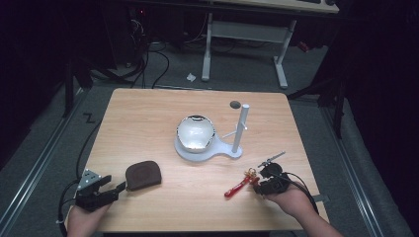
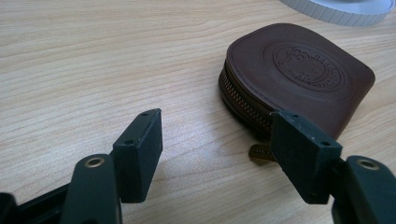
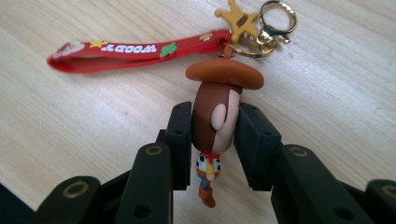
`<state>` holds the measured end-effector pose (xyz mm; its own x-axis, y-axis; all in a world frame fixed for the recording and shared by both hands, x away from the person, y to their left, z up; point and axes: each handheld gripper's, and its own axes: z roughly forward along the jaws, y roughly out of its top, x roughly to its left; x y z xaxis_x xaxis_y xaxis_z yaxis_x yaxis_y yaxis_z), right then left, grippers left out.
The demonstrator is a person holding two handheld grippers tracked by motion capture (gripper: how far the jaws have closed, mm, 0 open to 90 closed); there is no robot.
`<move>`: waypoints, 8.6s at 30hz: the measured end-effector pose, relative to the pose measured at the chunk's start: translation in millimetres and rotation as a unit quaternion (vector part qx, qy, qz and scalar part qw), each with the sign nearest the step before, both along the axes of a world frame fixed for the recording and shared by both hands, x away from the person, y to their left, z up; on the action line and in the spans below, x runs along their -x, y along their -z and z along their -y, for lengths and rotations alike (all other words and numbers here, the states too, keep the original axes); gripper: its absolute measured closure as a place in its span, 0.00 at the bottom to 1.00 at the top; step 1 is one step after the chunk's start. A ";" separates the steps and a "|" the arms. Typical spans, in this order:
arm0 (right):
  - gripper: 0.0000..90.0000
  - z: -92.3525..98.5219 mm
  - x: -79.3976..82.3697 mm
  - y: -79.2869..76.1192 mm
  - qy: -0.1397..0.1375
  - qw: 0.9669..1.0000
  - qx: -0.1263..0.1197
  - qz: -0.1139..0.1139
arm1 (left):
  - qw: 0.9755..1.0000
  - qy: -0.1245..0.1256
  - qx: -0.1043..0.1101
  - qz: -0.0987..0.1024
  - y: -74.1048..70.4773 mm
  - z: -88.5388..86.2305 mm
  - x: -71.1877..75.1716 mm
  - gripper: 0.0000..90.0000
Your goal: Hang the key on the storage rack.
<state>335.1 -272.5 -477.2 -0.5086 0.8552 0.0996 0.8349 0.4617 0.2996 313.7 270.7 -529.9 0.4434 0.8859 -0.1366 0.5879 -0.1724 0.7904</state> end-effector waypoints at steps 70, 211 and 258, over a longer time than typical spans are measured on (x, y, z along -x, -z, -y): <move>0.76 2.4 -6.8 -168.3 -0.036 0.995 0.072 0.057 | 1.000 0.003 0.003 0.006 0.1 0.8 2.9 0.39; 0.72 -8.5 -60.1 -94.1 0.003 0.996 -0.019 0.086 | 1.000 0.002 0.007 0.005 1.2 -1.0 2.9 0.39; 0.56 24.4 31.5 18.9 0.062 0.972 -0.077 0.211 | 1.000 0.002 0.022 0.004 -3.3 1.9 3.8 0.40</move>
<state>303.5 -296.9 -496.1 -0.4255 0.9042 0.0370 0.6692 0.2869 0.6855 309.9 268.8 -526.7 0.4481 0.8774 -0.1713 0.5807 -0.1400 0.8020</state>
